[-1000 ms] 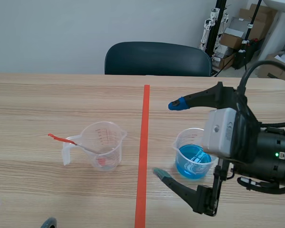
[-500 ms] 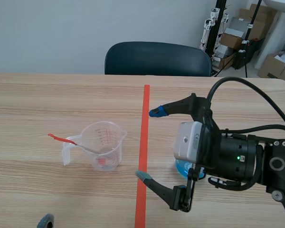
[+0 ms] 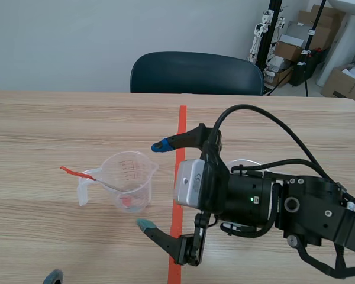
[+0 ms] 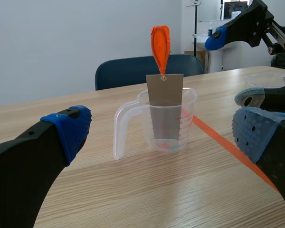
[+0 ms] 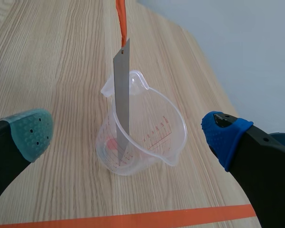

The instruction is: Do the redox reaction experiment. lift the metal plate out of the left beaker

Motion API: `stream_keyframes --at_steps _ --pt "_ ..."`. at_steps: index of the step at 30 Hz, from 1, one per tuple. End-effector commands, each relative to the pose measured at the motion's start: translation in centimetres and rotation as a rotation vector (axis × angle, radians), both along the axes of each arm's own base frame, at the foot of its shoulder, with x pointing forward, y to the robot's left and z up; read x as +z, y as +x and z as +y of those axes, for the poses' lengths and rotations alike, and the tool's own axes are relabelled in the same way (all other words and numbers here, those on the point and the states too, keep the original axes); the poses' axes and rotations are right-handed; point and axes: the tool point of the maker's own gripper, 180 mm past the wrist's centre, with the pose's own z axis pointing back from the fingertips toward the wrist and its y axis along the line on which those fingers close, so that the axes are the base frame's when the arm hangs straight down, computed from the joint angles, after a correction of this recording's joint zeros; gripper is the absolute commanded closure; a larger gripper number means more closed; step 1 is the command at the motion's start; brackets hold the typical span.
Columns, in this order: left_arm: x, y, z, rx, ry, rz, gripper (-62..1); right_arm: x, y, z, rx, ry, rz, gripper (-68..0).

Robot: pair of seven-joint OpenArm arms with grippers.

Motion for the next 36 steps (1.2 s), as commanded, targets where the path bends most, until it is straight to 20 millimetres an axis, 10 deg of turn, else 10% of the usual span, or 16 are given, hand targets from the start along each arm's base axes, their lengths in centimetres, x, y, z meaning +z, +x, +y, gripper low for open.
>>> stream_keyframes --at_steps 1,36 --pt "0.4 -0.5 -0.1 0.001 -0.009 -0.012 -62.3 1.3 0.4 0.7 0.018 0.022 -0.043 -67.9" --pt "0.1 -0.7 -0.3 -0.007 -0.014 0.007 -62.3 1.4 1.9 7.2 0.030 0.059 -0.040 -67.9"
